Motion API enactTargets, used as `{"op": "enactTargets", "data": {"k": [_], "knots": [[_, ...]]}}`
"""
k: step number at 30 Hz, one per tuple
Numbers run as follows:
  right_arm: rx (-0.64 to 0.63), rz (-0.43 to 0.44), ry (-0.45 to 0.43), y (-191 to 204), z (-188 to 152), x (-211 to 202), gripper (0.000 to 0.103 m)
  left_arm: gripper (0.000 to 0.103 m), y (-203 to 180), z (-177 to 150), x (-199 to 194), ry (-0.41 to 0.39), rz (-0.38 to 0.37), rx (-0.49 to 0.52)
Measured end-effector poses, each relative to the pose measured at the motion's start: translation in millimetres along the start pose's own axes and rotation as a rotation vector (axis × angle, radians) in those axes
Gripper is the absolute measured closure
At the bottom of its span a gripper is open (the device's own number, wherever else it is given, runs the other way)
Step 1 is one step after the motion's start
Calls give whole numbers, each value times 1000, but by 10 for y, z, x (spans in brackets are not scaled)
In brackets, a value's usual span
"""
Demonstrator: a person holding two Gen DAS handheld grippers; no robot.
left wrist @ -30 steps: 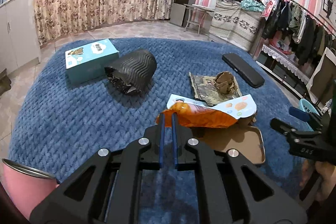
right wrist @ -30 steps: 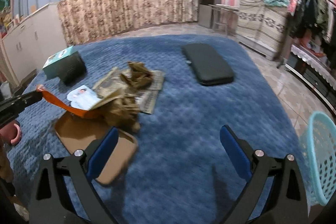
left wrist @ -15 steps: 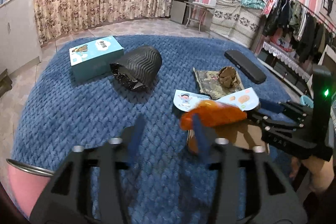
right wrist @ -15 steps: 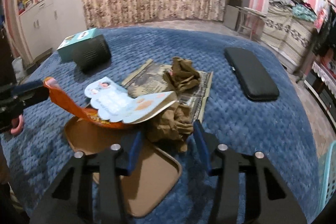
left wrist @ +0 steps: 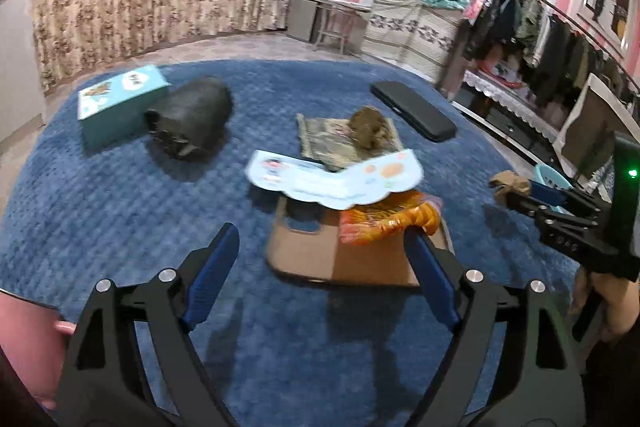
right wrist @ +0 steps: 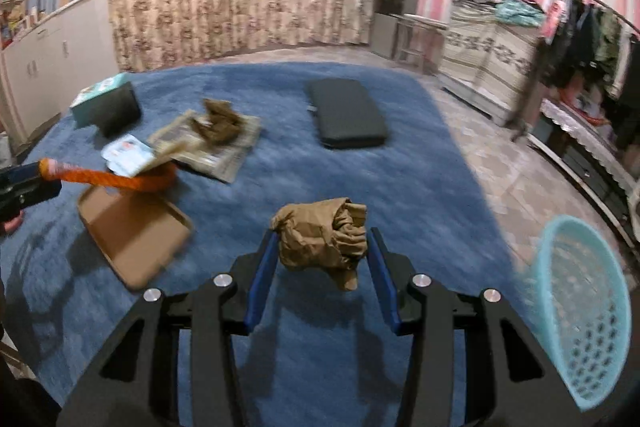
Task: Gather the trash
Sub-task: 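Grasp the orange snack bag with the left tool while the right tool grasps the brown crumpled paper, then carry the snack bag and brown paper over the blue basket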
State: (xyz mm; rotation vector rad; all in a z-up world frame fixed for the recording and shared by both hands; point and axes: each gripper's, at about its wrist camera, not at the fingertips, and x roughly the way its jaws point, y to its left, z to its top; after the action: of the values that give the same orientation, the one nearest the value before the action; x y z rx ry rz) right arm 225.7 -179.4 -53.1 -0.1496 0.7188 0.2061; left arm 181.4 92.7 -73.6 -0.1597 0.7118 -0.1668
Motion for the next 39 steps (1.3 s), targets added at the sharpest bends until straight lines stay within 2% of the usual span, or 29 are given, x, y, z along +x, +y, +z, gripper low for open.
{"op": "enactTargets", "data": {"k": [5, 11, 14, 17, 20, 22, 24, 27, 31, 35, 36, 37, 39], "knots": [[70, -65, -7, -462, -157, -223, 58, 21, -245, -23, 168, 17, -25, 25], [184, -74, -26, -837, -276, -280, 58, 22, -564, -20, 167, -8, -35, 99], [197, -73, -39, -885, -279, -274, 58, 28, -727, -23, 142, -27, -37, 148], [201, -66, -42, -913, -289, -257, 58, 40, -859, -15, 177, -22, -45, 186], [196, -64, -33, -908, -311, -211, 58, 59, -985, -9, 270, 3, -47, 214], [209, -53, -23, -945, -334, -183, 58, 87, -1050, -11, 340, 27, -53, 229], [232, -15, 15, -980, -364, -96, 58, 97, -1130, -3, 380, 42, -61, 233], [242, 2, 39, -970, -408, 9, 58, 98, -1227, 10, 367, 30, -66, 250], [237, 19, 28, -917, -367, 76, 54, 99, -1367, 38, 292, 0, -53, 289], [219, 54, 42, -811, -340, 169, 54, 99, -1372, 78, 235, -8, -46, 282], [205, 56, 47, -774, -335, 196, 57, 99, -1365, 91, 230, -8, -44, 276], [193, 55, 47, -745, -329, 202, 67, 99, -1369, 111, 230, -8, -42, 269], [163, 55, 40, -676, -310, 209, 70, 99, -1368, 137, 228, -9, -41, 258]]}}
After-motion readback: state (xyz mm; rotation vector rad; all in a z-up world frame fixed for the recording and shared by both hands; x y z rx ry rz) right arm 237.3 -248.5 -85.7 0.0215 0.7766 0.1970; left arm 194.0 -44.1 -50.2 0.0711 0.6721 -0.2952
